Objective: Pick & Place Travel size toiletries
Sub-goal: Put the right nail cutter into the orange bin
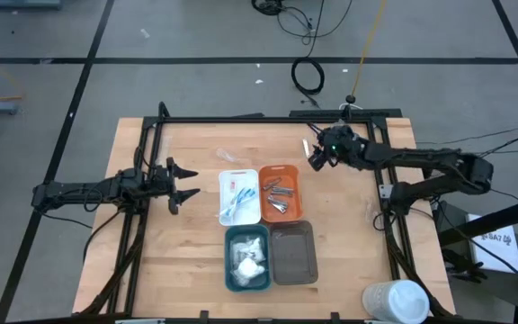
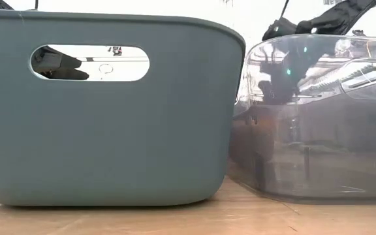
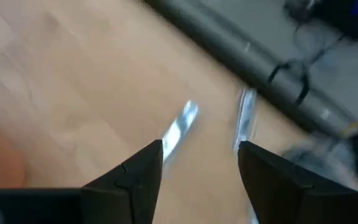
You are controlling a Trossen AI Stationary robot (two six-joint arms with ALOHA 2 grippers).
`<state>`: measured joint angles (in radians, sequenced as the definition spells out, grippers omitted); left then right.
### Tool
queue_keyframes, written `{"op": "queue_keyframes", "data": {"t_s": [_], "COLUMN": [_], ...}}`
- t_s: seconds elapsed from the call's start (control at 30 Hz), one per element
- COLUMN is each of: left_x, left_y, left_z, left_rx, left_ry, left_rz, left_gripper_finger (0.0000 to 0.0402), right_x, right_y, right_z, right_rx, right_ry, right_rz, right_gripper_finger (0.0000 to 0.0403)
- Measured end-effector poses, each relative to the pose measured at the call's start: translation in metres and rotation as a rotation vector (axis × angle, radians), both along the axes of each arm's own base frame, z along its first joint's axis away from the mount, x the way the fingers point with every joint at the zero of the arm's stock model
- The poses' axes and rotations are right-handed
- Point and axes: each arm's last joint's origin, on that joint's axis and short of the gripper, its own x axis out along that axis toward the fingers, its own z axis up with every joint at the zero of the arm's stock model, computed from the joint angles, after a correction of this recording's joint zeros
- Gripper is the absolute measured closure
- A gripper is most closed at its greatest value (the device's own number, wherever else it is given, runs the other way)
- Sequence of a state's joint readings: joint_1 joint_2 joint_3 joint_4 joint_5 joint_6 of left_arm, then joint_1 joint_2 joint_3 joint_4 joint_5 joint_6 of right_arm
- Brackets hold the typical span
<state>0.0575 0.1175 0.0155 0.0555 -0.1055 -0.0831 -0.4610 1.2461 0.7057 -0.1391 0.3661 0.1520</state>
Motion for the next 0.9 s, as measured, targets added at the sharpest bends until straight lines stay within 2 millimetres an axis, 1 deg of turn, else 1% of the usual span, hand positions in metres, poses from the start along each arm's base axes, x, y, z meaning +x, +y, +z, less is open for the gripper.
{"op": "queue_keyframes", "data": {"t_s": [0.17, 0.23, 0.43, 0.53, 0.63, 0.9], "left_x": [0.000, 0.000, 0.000, 0.000, 0.000, 0.000], "left_y": [0.000, 0.000, 0.000, 0.000, 0.000, 0.000], "left_z": [0.000, 0.000, 0.000, 0.000, 0.000, 0.000], "left_rx": [0.000, 0.000, 0.000, 0.000, 0.000, 0.000], "left_ry": [0.000, 0.000, 0.000, 0.000, 0.000, 0.000], "left_rz": [0.000, 0.000, 0.000, 0.000, 0.000, 0.000], "left_gripper_finger": [0.0128, 0.0128, 0.0128, 0.0128, 0.0128, 0.0128], "right_x": [0.000, 0.002, -0.006, -0.011, -0.015, -0.018], "right_y": [-0.022, -0.031, -0.053, -0.060, -0.064, -0.066], "right_z": [-0.025, -0.036, -0.064, -0.069, -0.070, -0.071], "right_rx": [0.137, 0.147, 0.205, 0.220, 0.231, 0.238], "right_ry": [0.020, 0.033, 0.109, 0.125, 0.117, 0.127], "right_rz": [-0.016, -0.041, -0.131, -0.169, -0.206, -0.223], "right_gripper_finger": [0.0176, 0.0167, 0.0162, 0.0166, 0.0169, 0.0166]}}
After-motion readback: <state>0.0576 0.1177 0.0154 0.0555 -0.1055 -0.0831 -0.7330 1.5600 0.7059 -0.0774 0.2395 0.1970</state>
